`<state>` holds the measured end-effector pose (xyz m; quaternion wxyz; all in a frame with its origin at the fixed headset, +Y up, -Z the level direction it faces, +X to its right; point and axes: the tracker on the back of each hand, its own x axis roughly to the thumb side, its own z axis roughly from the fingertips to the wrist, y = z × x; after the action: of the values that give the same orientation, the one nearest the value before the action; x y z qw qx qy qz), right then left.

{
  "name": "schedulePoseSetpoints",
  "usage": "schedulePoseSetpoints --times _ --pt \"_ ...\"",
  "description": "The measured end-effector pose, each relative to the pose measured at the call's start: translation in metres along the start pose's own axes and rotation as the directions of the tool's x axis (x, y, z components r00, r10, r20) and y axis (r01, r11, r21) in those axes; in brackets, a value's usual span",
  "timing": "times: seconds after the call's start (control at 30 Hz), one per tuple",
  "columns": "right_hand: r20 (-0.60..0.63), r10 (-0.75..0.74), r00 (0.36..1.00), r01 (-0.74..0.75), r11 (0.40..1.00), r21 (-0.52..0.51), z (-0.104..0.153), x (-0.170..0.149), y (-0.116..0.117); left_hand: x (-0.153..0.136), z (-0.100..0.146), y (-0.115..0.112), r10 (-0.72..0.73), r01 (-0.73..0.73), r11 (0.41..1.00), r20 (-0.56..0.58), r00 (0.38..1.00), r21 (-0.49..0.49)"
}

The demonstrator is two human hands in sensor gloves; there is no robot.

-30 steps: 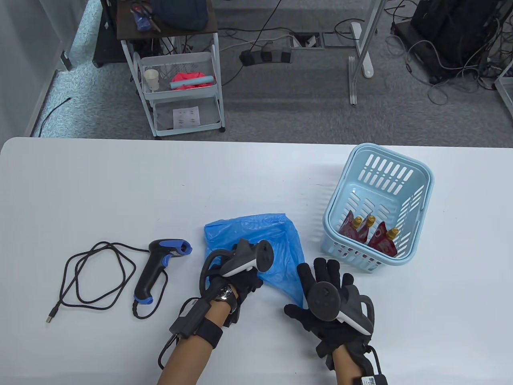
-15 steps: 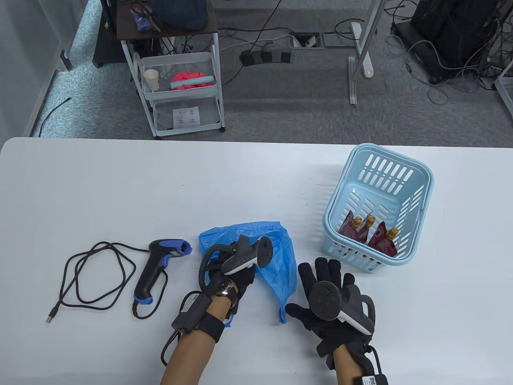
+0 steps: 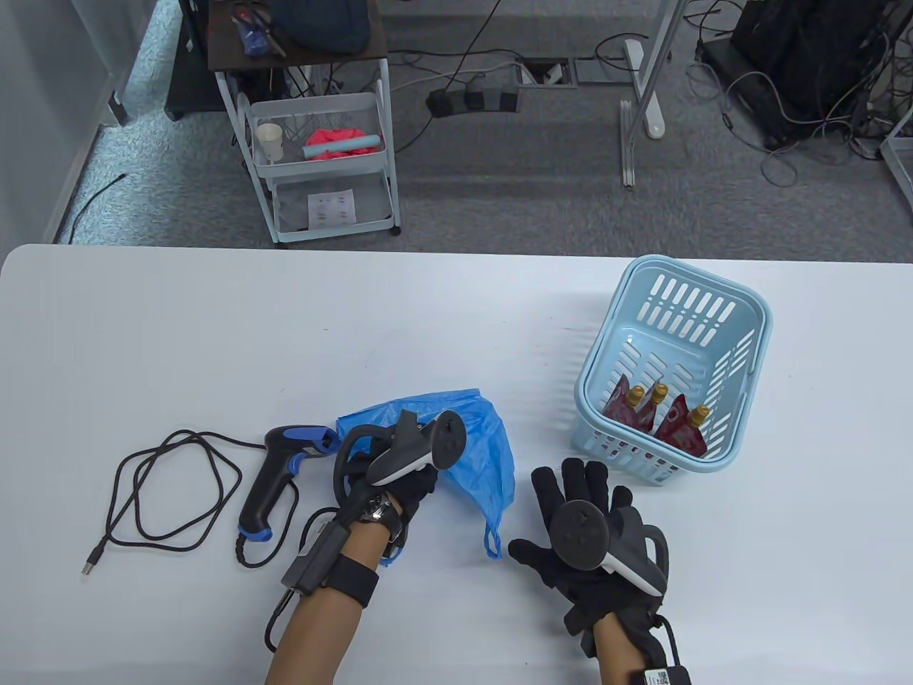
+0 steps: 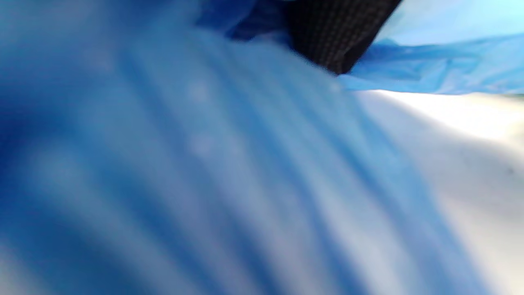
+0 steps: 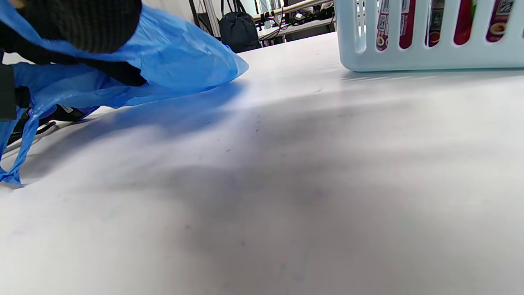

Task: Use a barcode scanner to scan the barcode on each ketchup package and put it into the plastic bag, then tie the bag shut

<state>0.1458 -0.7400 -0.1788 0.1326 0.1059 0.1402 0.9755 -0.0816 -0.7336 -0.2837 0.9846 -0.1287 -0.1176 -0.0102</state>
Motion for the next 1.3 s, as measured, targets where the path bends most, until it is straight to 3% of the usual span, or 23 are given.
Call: schedulePoseSetpoints --times 0.47,0.7,1.0,1.3 --pt "-0.007 -0.003 1.0 0.003 1.0 -0.006 0.001 -0.001 -0.001 -0.006 0.04 0.048 -0.029 0.02 0.989 0.057 0.998 0.144" --pt "-0.011 0.0 1.0 0.0 1.0 -0.01 0.002 -0.002 -0.001 0.001 0.065 0.061 -0.059 0.038 0.98 0.101 0.993 0.194" --pt "-0.012 -0.004 1.0 0.004 1.0 -0.027 0.006 -0.002 -0.003 0.009 0.103 0.061 -0.12 0.077 0.966 0.162 0.979 0.247" --pt "-0.014 -0.015 1.0 0.014 0.999 -0.034 0.009 -0.003 -0.004 0.015 0.128 0.038 -0.163 0.113 0.962 0.187 0.969 0.248"
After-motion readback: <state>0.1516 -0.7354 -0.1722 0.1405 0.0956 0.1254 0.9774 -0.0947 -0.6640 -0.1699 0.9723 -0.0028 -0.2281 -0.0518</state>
